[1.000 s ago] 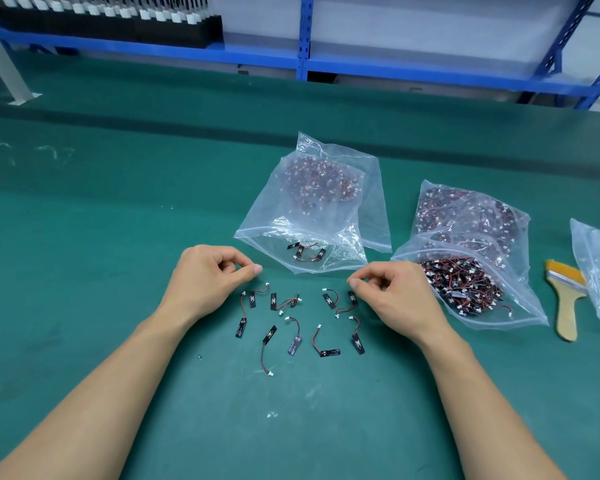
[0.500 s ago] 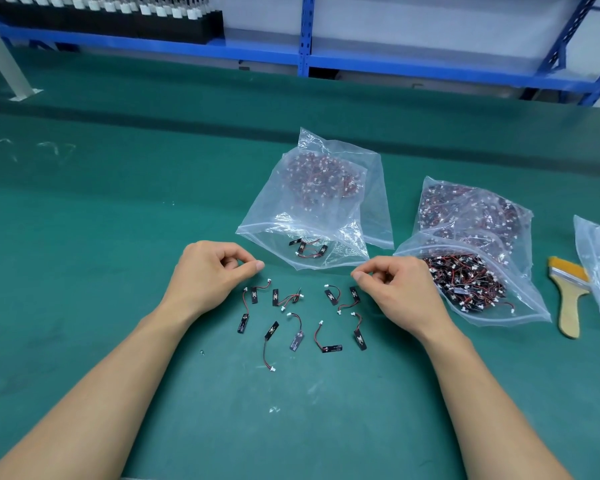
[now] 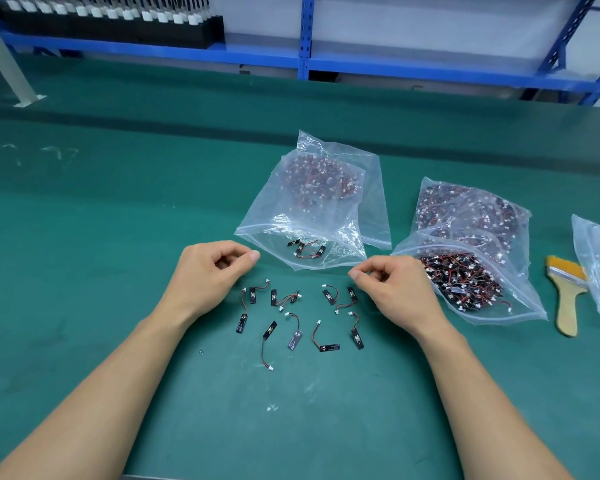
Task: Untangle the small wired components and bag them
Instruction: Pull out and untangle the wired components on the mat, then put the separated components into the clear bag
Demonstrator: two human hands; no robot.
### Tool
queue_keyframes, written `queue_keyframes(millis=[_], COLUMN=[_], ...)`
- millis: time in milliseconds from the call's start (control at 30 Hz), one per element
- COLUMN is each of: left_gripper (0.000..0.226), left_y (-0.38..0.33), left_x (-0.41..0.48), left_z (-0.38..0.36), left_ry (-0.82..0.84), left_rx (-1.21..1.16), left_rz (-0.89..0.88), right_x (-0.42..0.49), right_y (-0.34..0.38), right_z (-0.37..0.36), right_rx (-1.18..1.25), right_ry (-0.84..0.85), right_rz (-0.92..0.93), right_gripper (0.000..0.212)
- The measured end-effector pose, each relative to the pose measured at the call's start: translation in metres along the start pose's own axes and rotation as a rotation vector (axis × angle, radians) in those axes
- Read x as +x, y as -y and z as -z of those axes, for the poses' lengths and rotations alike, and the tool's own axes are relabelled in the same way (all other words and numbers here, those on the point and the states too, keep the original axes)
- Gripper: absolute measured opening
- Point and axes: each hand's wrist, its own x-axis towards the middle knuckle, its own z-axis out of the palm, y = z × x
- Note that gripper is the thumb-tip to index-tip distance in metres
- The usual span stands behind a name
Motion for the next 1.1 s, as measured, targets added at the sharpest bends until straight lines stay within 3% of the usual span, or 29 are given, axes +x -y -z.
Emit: queue_keyframes(millis=[100,233,400,500,833,1100], left_gripper=[0.011,0.044,0.051,0.068,0.103,0.106], left_y=[-0.006,-0.01,-0.012,-0.014,-0.018,-0.027], left_x=[-0.007,-0.02,-0.03,-0.034,-0.034,-0.035], left_z=[0.006,0.01,0.01,0.009,-0.002,-0.017], left_ry=[0.1,0.235,0.328,0.41,0.506,0.531], left_rx=[0.027,-0.041,0.005,0.123,0.265,0.398], left_rz=[-0.019,-0.03,-0.059,-0.088,-0.173,-0.264], right_x=[0.002,0.003,0.004,0.005,0.006,0.007], right_y=[0.0,-0.002,-0.005,-0.005,-0.007,-0.007], right_z=[-0.001,-0.002,-0.001,-0.001,-0.001,-0.001], right_rx=[0.031,0.113,0.187,0.2,0.222,0.249], right_ry=[0.001,-0.005,-0.017,-0.024,-0.016,-0.019], right_rz=[-0.023,-0.066,-0.103,-0.109,-0.117,-0.124], right_gripper=[0.02,0.018,0.017,0.017,0.019,0.016])
